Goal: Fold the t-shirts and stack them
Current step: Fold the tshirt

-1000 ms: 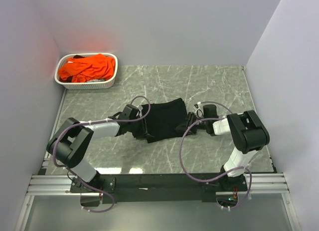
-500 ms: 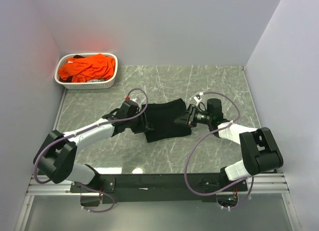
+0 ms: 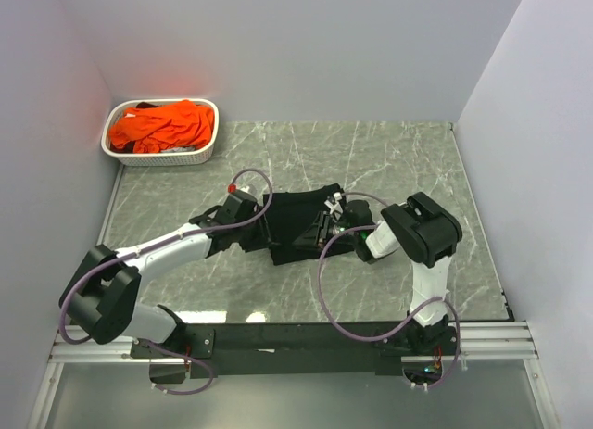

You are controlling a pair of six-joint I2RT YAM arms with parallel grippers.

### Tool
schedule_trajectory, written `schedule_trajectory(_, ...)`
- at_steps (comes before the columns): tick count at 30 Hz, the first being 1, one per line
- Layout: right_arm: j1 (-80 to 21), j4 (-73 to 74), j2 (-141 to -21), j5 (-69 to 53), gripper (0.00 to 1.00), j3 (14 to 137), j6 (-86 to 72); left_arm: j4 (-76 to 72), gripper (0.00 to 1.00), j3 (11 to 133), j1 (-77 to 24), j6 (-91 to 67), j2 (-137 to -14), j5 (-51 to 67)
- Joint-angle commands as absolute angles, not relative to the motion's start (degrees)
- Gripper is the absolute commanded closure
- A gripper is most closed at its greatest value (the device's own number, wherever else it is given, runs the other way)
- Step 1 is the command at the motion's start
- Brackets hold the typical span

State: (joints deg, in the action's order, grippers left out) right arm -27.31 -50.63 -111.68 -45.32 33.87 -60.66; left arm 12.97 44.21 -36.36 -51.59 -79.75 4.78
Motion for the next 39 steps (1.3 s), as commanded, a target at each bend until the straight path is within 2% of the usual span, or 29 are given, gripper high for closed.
schedule_trajectory(1,-26.81,-63.01,-116.71,-43.86,0.66,31.47,-65.04,13.45,0.54,43.24,-36.39,-51.94,-77.08,3.08)
schedule_trajectory(4,-26.28,-63.99,-113.4,-44.64,0.67,29.71,-64.96,13.1,0.53,43.42,-36.39,-51.77,-77.34,3.86)
schedule_trajectory(11,-20.14,-40.64,-93.97,-44.3,0.66,28.48,-51.43,11.43,0.53,48.16,-36.83,-51.24,-81.47,5.98)
schedule_trajectory(15,-14.07,-37.79,-90.26,-46.84,0.66,24.63,-47.82,8.88,0.54,49.31,-37.62,-51.59,-85.51,7.38)
schedule_trajectory(22,-6.33,-51.92,-100.45,-50.18,0.67,16.45,-52.01,3.96,0.6,43.87,-37.79,-54.92,-92.45,5.98)
schedule_trajectory(27,-3.61,-65.47,-104.33,-52.91,0.69,13.54,-58.35,3.95,0.62,40.7,-36.22,-56.16,-90.71,4.48)
schedule_trajectory(31,-3.78,-60.92,-99.33,-52.12,0.69,17.04,-59.33,7.2,0.59,44.28,-33.32,-53.1,-86.41,3.26)
schedule_trajectory(33,-4.22,-53.04,-95.91,-51.42,0.68,20.9,-58.37,9.04,0.57,48.49,-31.56,-50.82,-85.96,2.9)
schedule_trajectory(39,-5.8,-43.33,-95.35,-49.75,0.68,35.49,-57.38,10.63,0.57,59.49,-26.72,-46.59,-93.58,4.83)
